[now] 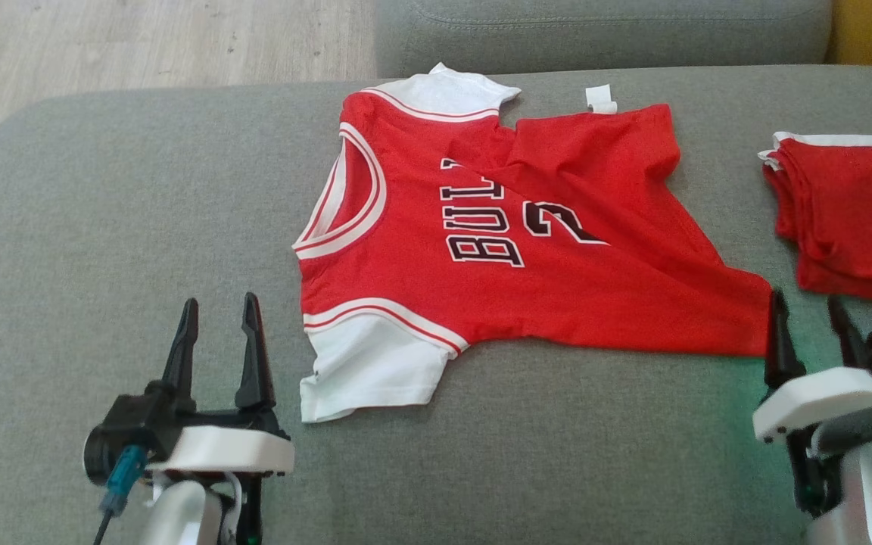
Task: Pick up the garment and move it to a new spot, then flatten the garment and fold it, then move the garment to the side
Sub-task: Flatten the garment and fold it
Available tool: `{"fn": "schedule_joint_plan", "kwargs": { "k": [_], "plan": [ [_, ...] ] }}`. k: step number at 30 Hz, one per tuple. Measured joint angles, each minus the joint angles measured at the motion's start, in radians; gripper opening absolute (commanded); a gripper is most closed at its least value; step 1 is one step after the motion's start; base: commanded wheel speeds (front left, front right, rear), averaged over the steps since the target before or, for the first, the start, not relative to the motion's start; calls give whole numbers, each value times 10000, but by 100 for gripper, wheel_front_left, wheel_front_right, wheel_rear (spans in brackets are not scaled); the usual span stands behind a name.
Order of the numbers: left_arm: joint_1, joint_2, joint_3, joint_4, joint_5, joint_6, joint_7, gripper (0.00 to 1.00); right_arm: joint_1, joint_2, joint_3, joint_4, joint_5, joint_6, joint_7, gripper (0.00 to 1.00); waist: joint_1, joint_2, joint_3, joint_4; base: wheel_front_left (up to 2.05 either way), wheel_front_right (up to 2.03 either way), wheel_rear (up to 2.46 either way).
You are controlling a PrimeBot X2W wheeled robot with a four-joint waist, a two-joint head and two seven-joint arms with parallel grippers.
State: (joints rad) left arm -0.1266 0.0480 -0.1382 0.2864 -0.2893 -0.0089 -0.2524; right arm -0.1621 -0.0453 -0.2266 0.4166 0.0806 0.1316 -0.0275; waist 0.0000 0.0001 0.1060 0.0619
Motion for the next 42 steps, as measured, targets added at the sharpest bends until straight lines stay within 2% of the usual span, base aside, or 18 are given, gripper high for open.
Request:
{"fn": "schedule_joint_plan", "kwargs": {
  "k": [4, 9, 12, 16, 26, 33, 36, 37, 38, 39, 42],
  "plan": [
    [-1, 0, 8, 0, 0, 0, 0, 100, 105, -6, 652, -917, 50, 0, -928, 100, 0, 0, 3, -29, 0, 0, 0],
    [-5, 0, 2, -2, -75, -23, 0, 100, 470, 4, 1555, -1373, 360, 0, -1544, 100, 0, 0, 52, -146, 0, 0, 0],
    [-206, 15, -238, 127, 94, -270, 0, 100, 599, 2, 1605, -1417, 443, 0, -1668, 100, 0, 0, 186, -213, 0, 0, 0],
    [-1225, 127, -604, 941, 435, -454, 293, 100, 516, 2, 1739, -1544, 443, 0, -1743, 100, 1, 0, 446, -319, 0, 0, 0],
    [-3470, 518, -853, 3670, 796, -374, 2084, 100, 158, 0, 1925, -1739, 489, 0, -1841, 100, 2, 0, 1157, -814, 0, 0, 0],
    [-4082, 727, -855, 4920, 792, -259, 2336, 100, 42, 0, 2071, -1753, 604, 0, -1939, 100, 2, 0, 1528, -1176, 0, 0, 0],
    [-4304, 744, -928, 5241, 788, -546, 2431, 100, 14, 0, 2153, -1755, 604, 0, -1942, 100, 1, 0, 1652, -1288, 0, 0, 0],
    [-4387, 773, -943, 5317, 780, -629, 2437, 81, -20, 0, 2176, -1755, 606, 0, -1946, 100, 0, 0, 1684, -1322, 0, 0, 0],
    [-4478, 815, -951, 5379, 777, -631, 2424, 31, -79, 0, 2190, -1756, 608, 0, -1975, 100, 0, 0, 1715, -1354, 0, 0, 0],
    [-4565, 859, -961, 5425, 779, -654, 2385, 0, -143, 0, 2192, -1766, 623, 0, -2013, 100, 0, 0, 1747, -1383, 0, 0, 0],
    [-4772, 913, -957, 5559, 777, -688, 2021, 0, -224, 0, 2203, -1774, 623, 0, -2019, 100, 1, 0, 1818, -1443, 0, 0, 0]
  ]
}}
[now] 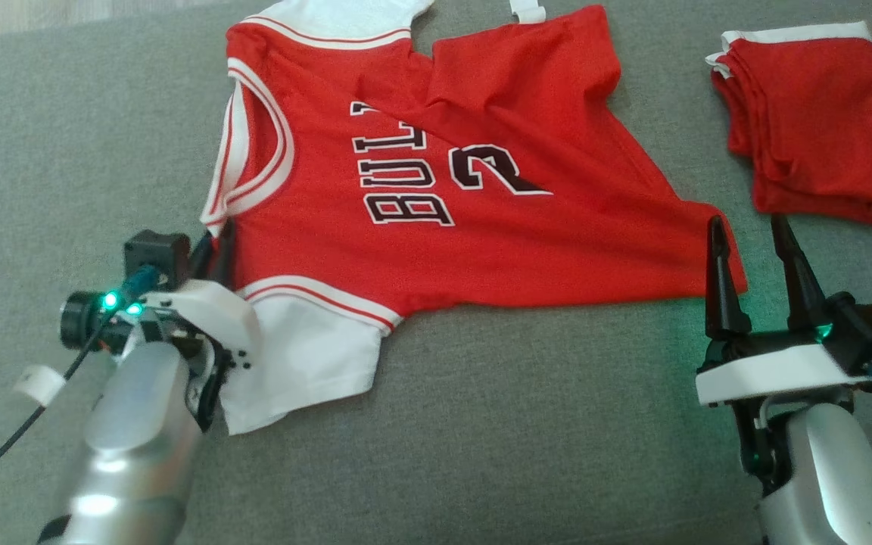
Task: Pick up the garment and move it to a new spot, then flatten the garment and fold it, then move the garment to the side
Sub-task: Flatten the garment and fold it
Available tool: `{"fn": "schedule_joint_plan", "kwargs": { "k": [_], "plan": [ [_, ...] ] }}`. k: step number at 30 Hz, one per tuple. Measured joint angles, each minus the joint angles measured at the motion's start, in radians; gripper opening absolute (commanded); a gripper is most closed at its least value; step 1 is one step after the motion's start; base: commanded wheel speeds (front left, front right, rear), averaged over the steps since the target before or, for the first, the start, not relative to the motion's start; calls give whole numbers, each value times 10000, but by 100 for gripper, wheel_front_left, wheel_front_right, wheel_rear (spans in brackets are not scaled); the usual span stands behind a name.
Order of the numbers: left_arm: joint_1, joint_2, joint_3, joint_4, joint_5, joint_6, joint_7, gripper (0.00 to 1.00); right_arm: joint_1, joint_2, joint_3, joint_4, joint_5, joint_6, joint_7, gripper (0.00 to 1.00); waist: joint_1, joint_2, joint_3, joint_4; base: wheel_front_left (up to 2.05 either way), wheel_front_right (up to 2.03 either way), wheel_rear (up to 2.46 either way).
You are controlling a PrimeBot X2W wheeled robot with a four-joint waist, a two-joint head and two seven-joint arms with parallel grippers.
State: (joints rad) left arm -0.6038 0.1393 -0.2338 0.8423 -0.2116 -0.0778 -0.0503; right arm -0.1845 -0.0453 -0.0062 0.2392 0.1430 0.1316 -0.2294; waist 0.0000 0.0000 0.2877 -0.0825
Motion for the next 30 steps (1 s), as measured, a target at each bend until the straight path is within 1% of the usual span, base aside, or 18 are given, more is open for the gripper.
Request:
{"fn": "schedule_joint_plan", "kwargs": {
  "k": [4, 6, 8, 12, 17, 18, 19, 20, 23, 25, 30],
  "plan": [
    [-255, 153, 113, 123, -88, 169, -744, 0, 0, -2, 27, 0, 0, 0, -8, 100, 0, 0, 56, -35, 0, 0, 0],
    [-505, 284, 184, 180, -98, 186, -1091, 0, -1, -2, 52, -6, -2, 0, -8, 100, 0, 0, 79, -44, 0, 0, 0],
    [-828, 407, 364, 230, -104, 353, -1325, 0, -8, -2, 65, -6, -4, 0, -8, 100, 1, 0, 95, -47, 0, 0, 0],
    [-1280, 591, 499, 303, -196, 485, -1595, 0, -81, -2, 115, -17, -6, 0, -8, 100, 0, 0, 114, -52, 0, 0, 0],
    [-1621, 755, 667, 646, -272, 458, -1806, 0, -104, -2, 224, -71, -6, 0, 4, 100, 0, 0, 159, -9, 0, 0, 0],
    [-1644, 754, 665, 711, -272, 422, -1814, 33, -104, -2, 224, -73, -6, 0, 6, 100, 0, 0, 162, 17, 0, 0, 0],
    [-1663, 746, 665, 771, -284, 416, -1839, 91, -104, -2, 222, -84, -6, 0, 6, 100, 0, 0, 162, 50, 0, 0, 0],
    [-1667, 742, 673, 796, -314, 422, -1902, 100, -104, -2, 222, -102, -6, 0, 6, 100, 0, 0, 158, 85, 0, 0, 0],
    [-1660, 746, 721, 792, -366, 426, -1977, 100, -103, -2, 245, -109, -6, 0, 8, 100, 0, 0, 111, 189, 0, 0, 0],
    [-1594, 744, 759, 554, -366, 428, -1990, 100, -102, -2, 249, -109, -6, 0, 8, 100, 0, 0, 53, 262, 0, 0, 0],
    [-577, 702, 1095, -1496, -364, 422, -2023, 100, -84, -2, 219, -107, -6, 0, 8, 100, -1, 0, -207, 487, 0, 0, 0]
  ]
}}
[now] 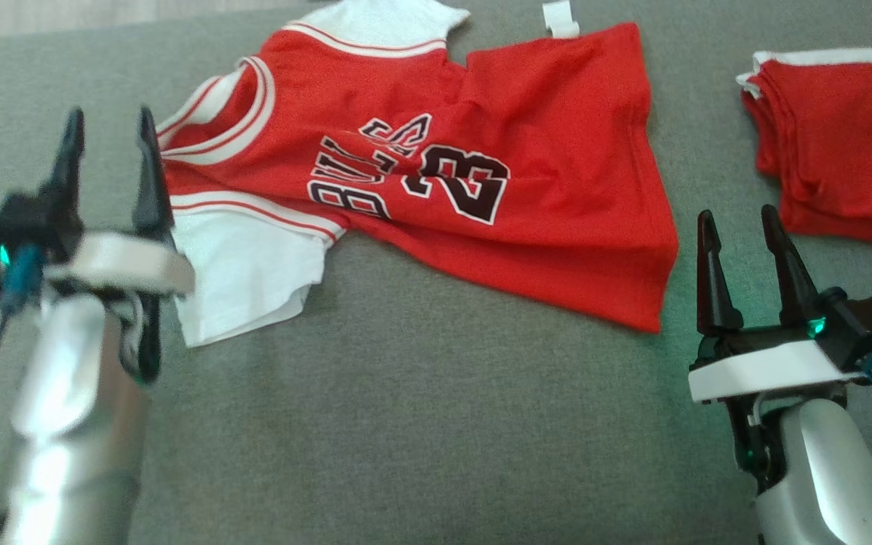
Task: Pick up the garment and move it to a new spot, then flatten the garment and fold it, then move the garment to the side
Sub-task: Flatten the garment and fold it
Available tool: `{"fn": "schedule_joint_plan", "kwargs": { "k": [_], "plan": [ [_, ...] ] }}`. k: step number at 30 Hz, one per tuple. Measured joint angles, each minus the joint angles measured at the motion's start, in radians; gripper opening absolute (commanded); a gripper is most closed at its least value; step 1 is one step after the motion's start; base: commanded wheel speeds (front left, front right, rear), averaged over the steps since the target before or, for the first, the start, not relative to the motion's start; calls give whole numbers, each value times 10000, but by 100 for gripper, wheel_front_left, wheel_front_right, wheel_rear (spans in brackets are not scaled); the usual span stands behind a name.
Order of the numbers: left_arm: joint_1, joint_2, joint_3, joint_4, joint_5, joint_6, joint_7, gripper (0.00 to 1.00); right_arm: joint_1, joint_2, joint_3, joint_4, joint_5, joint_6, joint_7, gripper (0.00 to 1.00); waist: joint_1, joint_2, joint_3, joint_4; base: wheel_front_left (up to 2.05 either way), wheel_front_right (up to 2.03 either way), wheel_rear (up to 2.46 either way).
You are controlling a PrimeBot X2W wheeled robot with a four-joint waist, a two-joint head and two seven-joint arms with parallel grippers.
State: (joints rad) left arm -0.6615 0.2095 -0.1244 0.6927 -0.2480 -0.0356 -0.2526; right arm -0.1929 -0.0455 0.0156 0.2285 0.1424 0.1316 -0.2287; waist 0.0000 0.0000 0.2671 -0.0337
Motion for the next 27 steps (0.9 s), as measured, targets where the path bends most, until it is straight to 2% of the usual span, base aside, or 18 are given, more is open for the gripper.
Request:
{"fn": "schedule_joint_plan", "kwargs": {
  "k": [5, 6, 12, 19, 23, 27],
  "plan": [
    [1858, -343, 261, -1758, 13, -48, -12, 100, 74, -2, -8, 36, 0, 0, -2, 100, -1, 0, -382, 259, 0, 0, 0],
    [2563, -575, 311, -2387, 13, 10, -12, 100, 209, -2, 2, 63, 0, 0, -4, 100, -1, 0, -568, 370, 0, 0, 0],
    [4177, -1143, 328, -3756, 109, 107, -12, 100, 712, -2, 17, 221, 48, 0, -4, 100, -2, 0, -1100, 719, 0, 0, 0],
    [5371, -1440, 242, -3963, 23, 178, -12, 100, 870, 0, 77, 384, 79, 0, -12, 100, -2, 0, -1505, 1067, 0, 0, 0],
    [5461, -1528, 159, -3927, 19, 148, -12, 100, 870, 0, 109, 382, 150, 0, -13, 100, -1, 0, -1566, 1149, 0, 0, 0],
    [5451, -1530, -130, -3317, 13, 27, 69, 100, 867, 0, 155, 368, 148, 0, -12, 100, -1, 0, -1511, 1120, 0, 0, 0]
  ]
}}
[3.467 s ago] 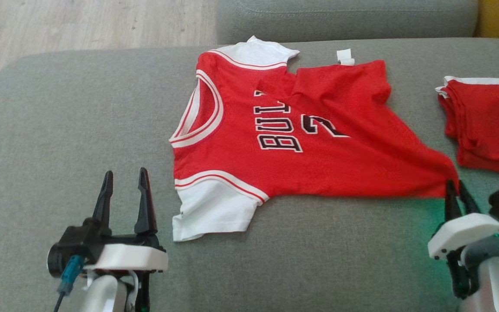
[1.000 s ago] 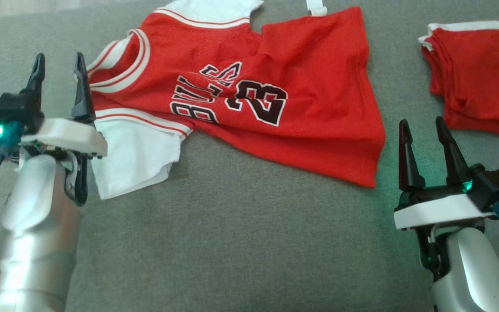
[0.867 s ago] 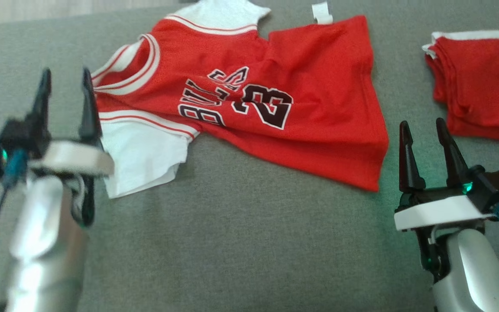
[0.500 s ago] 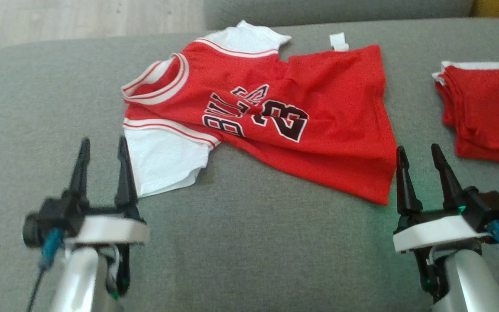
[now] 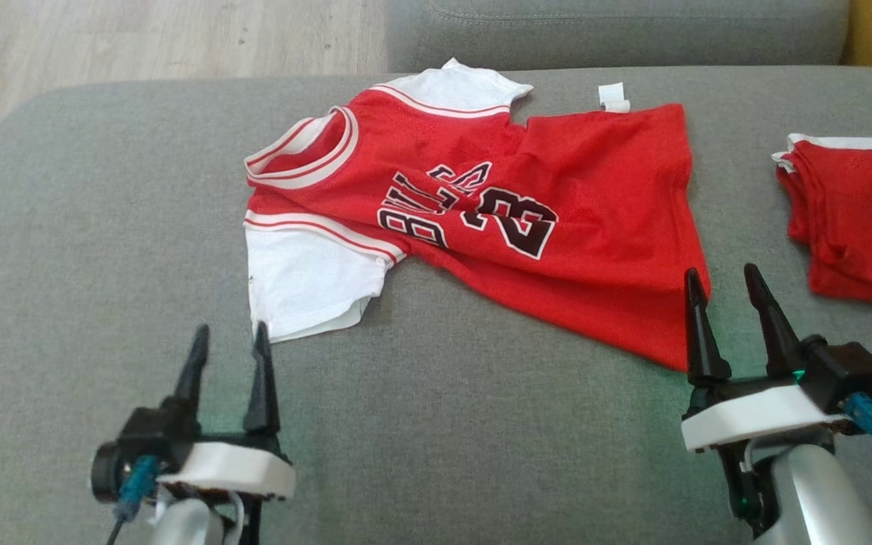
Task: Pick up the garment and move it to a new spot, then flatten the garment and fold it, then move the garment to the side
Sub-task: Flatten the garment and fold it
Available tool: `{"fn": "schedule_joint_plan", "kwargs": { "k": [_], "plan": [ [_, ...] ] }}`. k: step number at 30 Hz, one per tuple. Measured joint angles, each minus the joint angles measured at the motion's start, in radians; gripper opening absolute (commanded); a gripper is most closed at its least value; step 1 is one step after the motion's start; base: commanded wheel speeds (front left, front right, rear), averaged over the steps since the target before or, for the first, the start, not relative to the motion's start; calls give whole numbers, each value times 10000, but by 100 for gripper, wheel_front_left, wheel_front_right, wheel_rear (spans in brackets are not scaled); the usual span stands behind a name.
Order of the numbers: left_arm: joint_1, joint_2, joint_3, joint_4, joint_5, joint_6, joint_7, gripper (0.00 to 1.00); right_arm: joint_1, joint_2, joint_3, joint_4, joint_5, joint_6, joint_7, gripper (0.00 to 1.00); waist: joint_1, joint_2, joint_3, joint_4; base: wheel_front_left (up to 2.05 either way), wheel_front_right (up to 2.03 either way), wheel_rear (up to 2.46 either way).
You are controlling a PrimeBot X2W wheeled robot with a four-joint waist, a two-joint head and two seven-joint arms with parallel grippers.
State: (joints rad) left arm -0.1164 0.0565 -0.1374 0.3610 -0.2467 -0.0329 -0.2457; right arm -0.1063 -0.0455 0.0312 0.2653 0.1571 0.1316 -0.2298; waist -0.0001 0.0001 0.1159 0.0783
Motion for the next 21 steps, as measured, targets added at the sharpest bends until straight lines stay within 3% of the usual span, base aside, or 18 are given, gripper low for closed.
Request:
{"fn": "schedule_joint_plan", "kwargs": {
  "k": [5, 14, 21],
  "plan": [
    [-325, 31, -203, 938, 19, 21, 589, 100, -7, 0, 44, -23, -2, 0, 12, 100, 1, 0, 195, -132, 0, 0, 0],
    [-1659, 272, 56, 2449, 111, 610, 1317, 100, -50, -2, 138, -96, -2, 0, 23, 100, 2, 0, 664, -499, 0, 0, 0],
    [-2065, 334, 50, 3313, 86, 600, 1833, 100, -61, -2, 121, -86, 2, 0, 10, 100, 1, 0, 942, -793, 0, 0, 0]
  ]
}}
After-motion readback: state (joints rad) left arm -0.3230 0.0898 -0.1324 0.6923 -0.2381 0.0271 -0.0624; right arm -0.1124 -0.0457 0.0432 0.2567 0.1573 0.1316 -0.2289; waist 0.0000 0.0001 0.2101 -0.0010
